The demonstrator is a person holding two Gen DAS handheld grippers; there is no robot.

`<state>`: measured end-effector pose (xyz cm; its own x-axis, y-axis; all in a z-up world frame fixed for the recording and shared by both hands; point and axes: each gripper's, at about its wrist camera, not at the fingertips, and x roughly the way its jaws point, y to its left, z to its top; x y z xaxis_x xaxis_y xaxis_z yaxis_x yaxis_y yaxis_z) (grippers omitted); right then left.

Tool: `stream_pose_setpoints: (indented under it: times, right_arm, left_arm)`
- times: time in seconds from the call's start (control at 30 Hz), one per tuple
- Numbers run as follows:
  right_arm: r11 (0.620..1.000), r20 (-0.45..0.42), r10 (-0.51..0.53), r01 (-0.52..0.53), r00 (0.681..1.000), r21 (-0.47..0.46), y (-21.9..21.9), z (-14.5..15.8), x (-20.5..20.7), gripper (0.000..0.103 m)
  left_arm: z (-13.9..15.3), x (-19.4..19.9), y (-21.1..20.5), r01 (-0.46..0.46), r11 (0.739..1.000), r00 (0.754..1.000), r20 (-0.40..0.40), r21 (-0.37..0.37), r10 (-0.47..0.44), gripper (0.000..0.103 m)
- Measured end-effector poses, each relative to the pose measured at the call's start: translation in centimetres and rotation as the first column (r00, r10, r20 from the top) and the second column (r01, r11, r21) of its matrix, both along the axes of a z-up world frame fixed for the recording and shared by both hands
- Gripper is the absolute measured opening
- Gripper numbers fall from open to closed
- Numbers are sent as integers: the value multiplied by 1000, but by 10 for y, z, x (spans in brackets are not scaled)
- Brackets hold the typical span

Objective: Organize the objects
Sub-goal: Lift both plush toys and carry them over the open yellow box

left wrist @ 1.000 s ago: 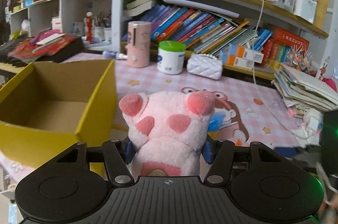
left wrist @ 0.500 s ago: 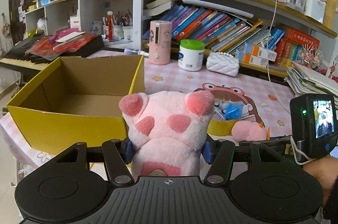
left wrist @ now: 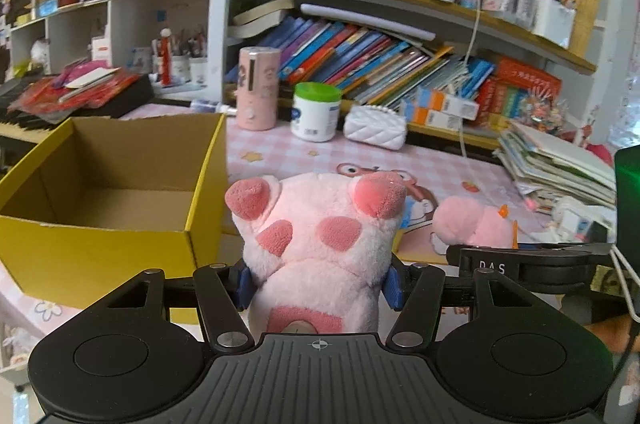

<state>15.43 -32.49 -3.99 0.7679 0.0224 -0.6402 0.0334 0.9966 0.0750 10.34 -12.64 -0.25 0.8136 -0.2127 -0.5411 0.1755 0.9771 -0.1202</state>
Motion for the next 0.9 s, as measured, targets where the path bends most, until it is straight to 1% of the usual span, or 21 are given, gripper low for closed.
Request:
stream_pose_setpoints:
  times: [0.2, 0.5, 0.6, 0.77, 0.9]
  right_arm:
    - [1000, 28, -10, 11, 1000, -19, 25, 15, -24, 51]
    - [1000, 33, -3, 4, 999, -22, 83, 23, -62, 51]
    - [1000, 24, 1, 0, 1000, -26, 106, 26, -74, 51]
    - [998, -14, 59, -59, 998, -37, 151, 22, -95, 51]
    - [996, -27, 82, -83, 996, -35, 180, 18, -109, 51]
  left_arm:
    - [6, -10, 16, 49, 999, 998, 31, -23, -48, 58]
    - [7, -37, 67, 58, 997, 998, 41, -51, -56, 58]
    - [5, -48, 91, 35, 998, 999, 17, -55, -34, 58]
    - [1, -64, 133, -34, 998, 999, -17, -56, 33, 58]
    - [-5, -76, 160, -64, 997, 997, -54, -47, 61, 58]
